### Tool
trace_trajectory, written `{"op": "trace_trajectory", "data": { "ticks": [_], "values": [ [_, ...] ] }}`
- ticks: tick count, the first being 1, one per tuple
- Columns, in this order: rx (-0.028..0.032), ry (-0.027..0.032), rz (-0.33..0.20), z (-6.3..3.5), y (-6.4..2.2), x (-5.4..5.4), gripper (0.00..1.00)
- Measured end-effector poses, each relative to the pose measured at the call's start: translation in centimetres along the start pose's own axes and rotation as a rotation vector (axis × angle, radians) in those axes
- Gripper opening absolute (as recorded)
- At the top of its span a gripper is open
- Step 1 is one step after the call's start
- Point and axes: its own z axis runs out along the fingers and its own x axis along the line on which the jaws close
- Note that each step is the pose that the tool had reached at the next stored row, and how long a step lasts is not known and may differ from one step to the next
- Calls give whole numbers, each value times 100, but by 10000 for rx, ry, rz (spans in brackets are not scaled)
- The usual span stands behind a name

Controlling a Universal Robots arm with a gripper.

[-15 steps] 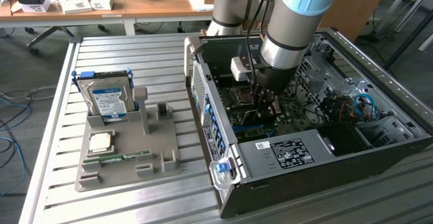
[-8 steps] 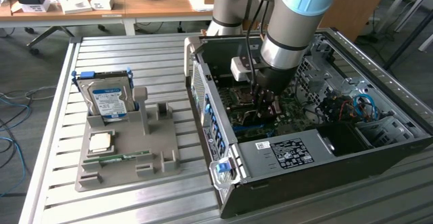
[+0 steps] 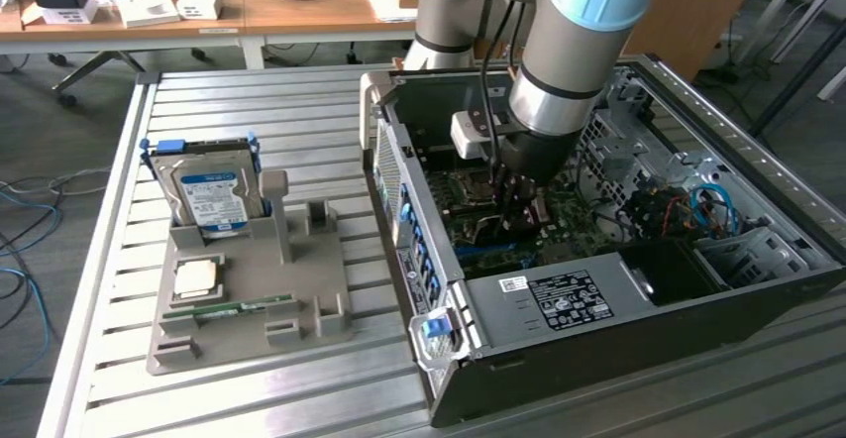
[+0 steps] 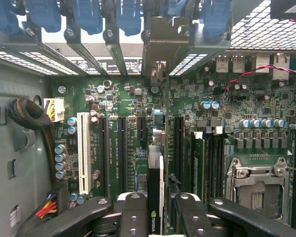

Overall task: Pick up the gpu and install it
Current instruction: 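Insert the gpu into the slot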

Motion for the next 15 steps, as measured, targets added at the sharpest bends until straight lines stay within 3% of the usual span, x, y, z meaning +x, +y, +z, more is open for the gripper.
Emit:
{"op": "trace_trajectory", "data": {
  "ticks": [14,15],
  "values": [
    [1,-7,-2,-28,-1,-1,26],
    [1,-94,1,-27,1,-1,26]
  ]
}}
